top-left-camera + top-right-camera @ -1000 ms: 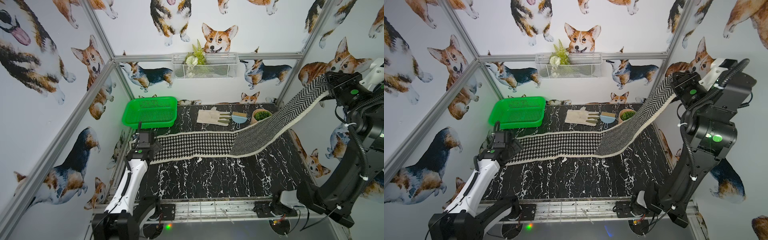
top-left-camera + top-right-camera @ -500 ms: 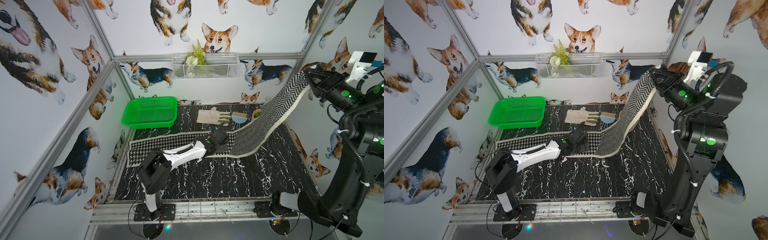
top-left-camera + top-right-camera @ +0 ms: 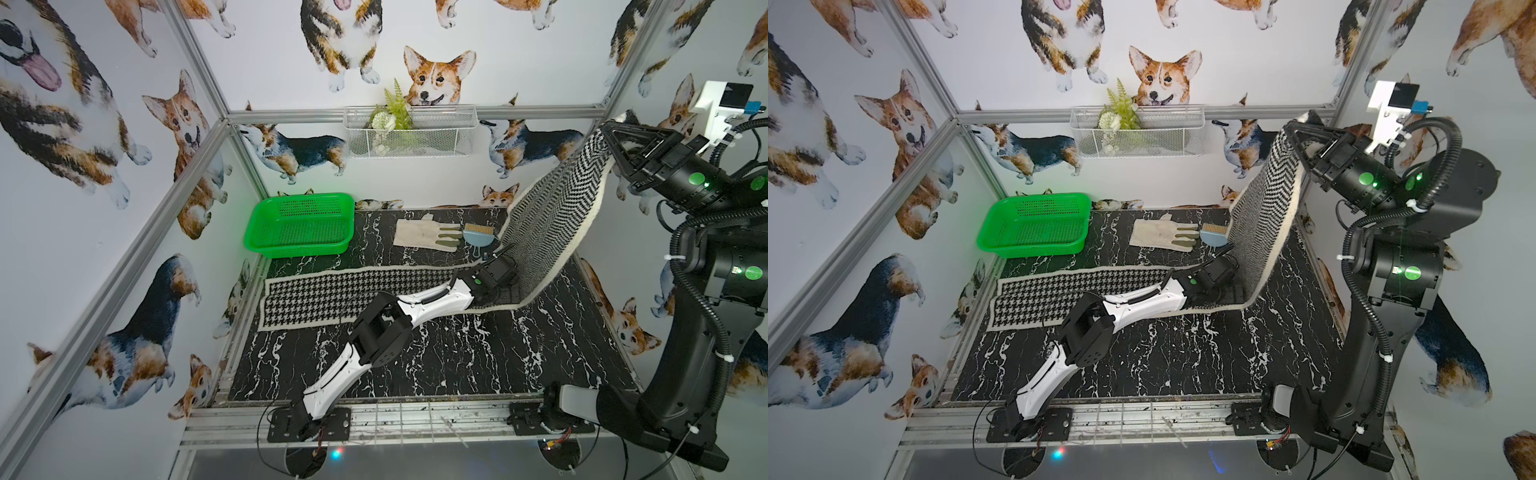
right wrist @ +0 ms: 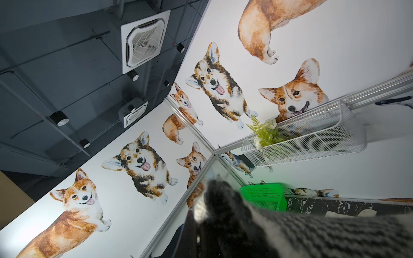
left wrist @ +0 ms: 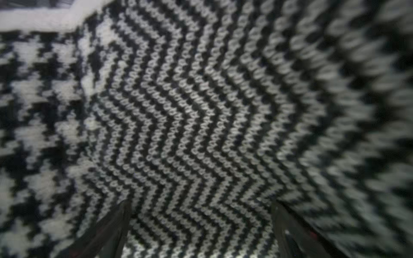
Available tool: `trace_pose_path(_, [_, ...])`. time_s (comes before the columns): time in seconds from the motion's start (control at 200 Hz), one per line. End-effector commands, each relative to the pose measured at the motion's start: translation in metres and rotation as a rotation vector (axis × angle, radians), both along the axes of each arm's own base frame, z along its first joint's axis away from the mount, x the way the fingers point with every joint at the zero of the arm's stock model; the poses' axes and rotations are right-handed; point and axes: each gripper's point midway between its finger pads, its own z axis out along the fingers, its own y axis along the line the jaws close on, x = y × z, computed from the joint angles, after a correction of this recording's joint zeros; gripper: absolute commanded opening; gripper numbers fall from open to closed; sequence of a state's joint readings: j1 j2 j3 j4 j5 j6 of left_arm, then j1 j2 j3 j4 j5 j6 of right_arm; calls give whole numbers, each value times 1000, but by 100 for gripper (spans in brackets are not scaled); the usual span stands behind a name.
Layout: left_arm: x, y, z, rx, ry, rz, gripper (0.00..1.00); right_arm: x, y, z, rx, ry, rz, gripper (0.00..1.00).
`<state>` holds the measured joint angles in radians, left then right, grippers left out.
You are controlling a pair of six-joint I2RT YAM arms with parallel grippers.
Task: Roll up the scarf and place it into the basket
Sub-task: Flatten out the scarf at the center of the board.
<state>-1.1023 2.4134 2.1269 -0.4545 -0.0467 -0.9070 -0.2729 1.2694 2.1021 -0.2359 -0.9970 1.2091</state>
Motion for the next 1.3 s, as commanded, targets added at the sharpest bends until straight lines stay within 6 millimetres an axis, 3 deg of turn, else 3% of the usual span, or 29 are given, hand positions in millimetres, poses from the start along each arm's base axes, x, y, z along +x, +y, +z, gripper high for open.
trace_pose_path(0.0, [-24, -35, 12, -50, 11, -99, 100, -11, 4, 15, 8, -55, 26, 0])
trace_pose_path(0.16, [-46, -66, 19, -127, 32, -144, 100, -5, 4, 7, 6, -29, 30, 0])
trace_pose_path(0.285, [-46, -61, 10, -111, 42, -127, 100, -2, 6, -7, -3, 3, 33, 0])
trace_pose_path(0.496, [-26, -13, 6, -67, 32, -66, 100, 6, 8, -32, -6, 58, 31, 0])
trace_pose_path(0.741, [-4, 52, 23, -15, 7, -33, 100, 16, 13, -54, 25, 104, 36, 0])
trace_pose_path(0.996, [14, 125, 47, 43, -34, 28, 100, 27, 67, -87, -30, 150, 115, 0])
trace_pose_path(1.151, [18, 155, 61, 58, -47, 56, 100, 37, 105, -107, -95, 169, 145, 0])
trace_pose_path(1.291, [24, 172, 63, 51, -24, 63, 100, 50, 122, -117, -103, 178, 152, 0])
